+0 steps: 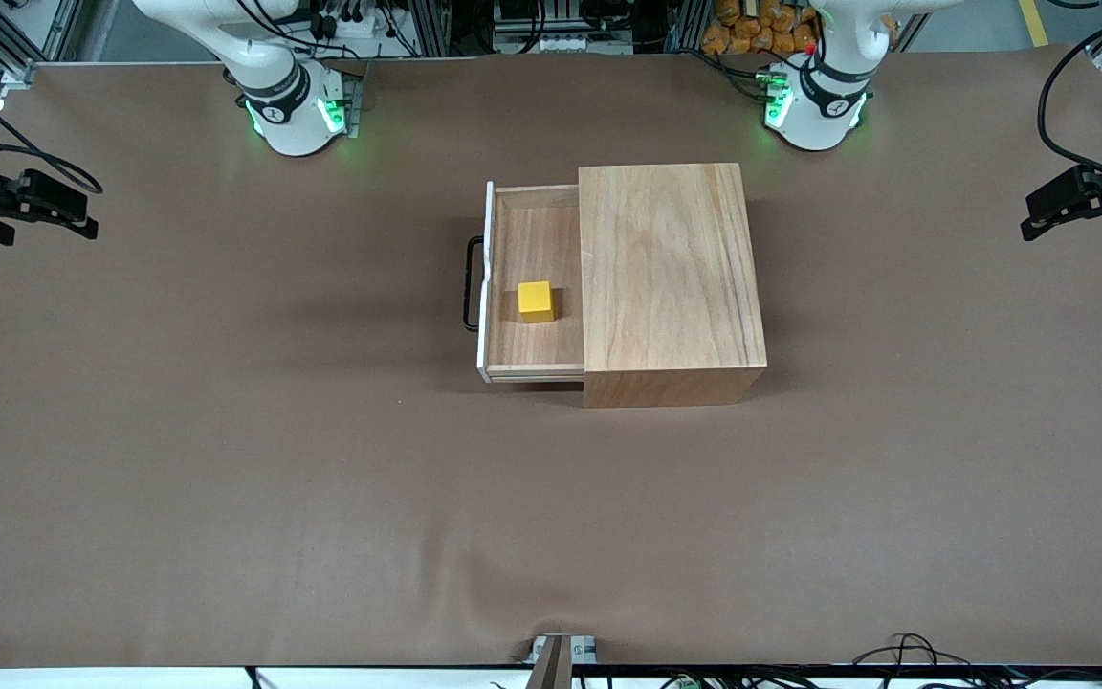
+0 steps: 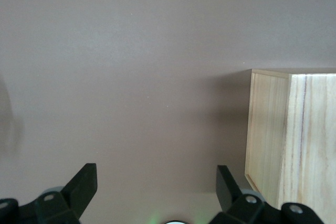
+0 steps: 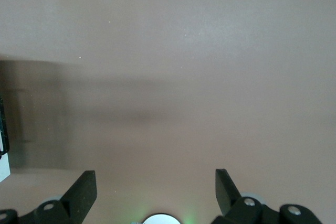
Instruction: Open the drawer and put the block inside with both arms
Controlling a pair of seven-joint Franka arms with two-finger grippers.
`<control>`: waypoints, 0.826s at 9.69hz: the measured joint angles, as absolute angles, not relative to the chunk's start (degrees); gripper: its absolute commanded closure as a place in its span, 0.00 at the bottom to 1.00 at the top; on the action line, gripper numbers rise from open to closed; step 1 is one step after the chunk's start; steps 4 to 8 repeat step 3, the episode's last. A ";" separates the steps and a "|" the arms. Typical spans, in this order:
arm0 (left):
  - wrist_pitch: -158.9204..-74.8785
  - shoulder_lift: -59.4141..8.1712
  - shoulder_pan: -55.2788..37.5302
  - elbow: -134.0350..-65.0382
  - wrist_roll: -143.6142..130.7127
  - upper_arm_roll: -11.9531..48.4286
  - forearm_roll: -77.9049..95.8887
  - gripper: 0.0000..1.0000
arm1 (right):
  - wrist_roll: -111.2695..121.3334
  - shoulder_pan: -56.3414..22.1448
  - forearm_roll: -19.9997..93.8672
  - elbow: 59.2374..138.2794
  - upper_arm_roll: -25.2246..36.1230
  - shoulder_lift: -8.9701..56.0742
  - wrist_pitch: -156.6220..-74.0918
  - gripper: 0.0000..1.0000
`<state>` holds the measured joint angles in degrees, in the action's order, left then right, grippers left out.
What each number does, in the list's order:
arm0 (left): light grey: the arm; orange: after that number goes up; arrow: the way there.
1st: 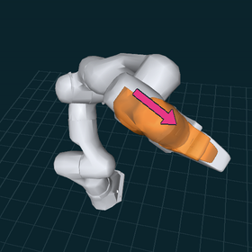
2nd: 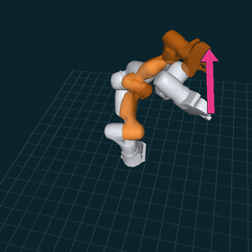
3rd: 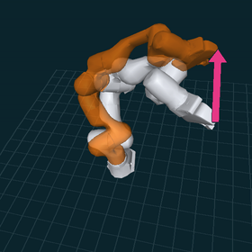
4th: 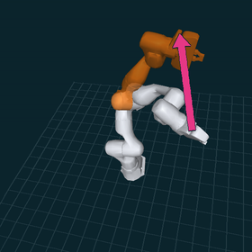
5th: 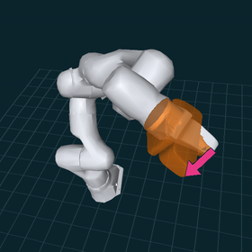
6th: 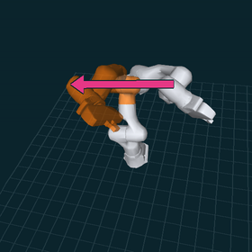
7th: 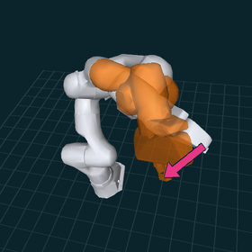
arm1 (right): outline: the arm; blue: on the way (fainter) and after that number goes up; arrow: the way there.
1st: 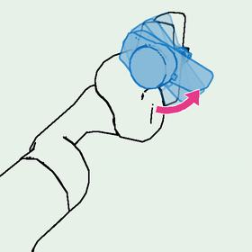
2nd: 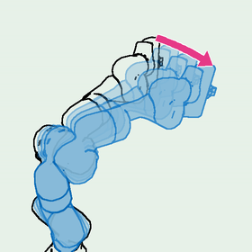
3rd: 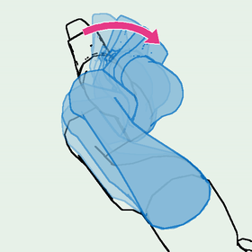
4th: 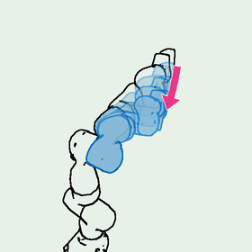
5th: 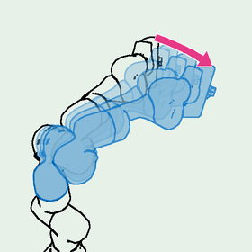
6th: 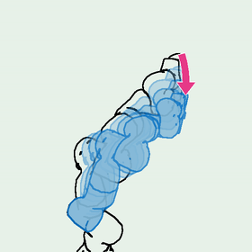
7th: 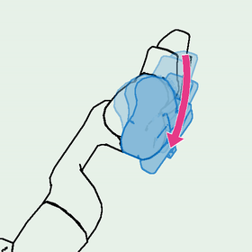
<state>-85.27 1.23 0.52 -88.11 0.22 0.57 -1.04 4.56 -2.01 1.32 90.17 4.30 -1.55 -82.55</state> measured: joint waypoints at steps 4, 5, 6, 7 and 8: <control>-85.26 1.22 0.53 -88.11 0.22 0.57 -0.99 0.00 | 3.93 -1.91 1.20 90.24 4.31 -1.56 -82.48 0.00; -85.26 1.22 0.53 -88.11 0.22 0.57 -0.99 0.00 | 3.93 -1.91 1.20 90.24 4.31 -1.56 -82.48 0.00; -85.26 1.22 0.53 -88.11 0.22 0.57 -0.99 0.00 | 3.93 -1.91 1.20 90.24 4.31 -1.56 -82.48 0.00; -85.26 1.22 0.53 -88.11 0.22 0.57 -0.99 0.00 | 3.93 -1.91 1.20 90.24 4.31 -1.56 -82.48 0.00; -85.26 1.22 0.53 -88.11 0.22 0.57 -0.99 0.00 | 3.93 -1.91 1.20 90.24 4.31 -1.56 -82.48 0.00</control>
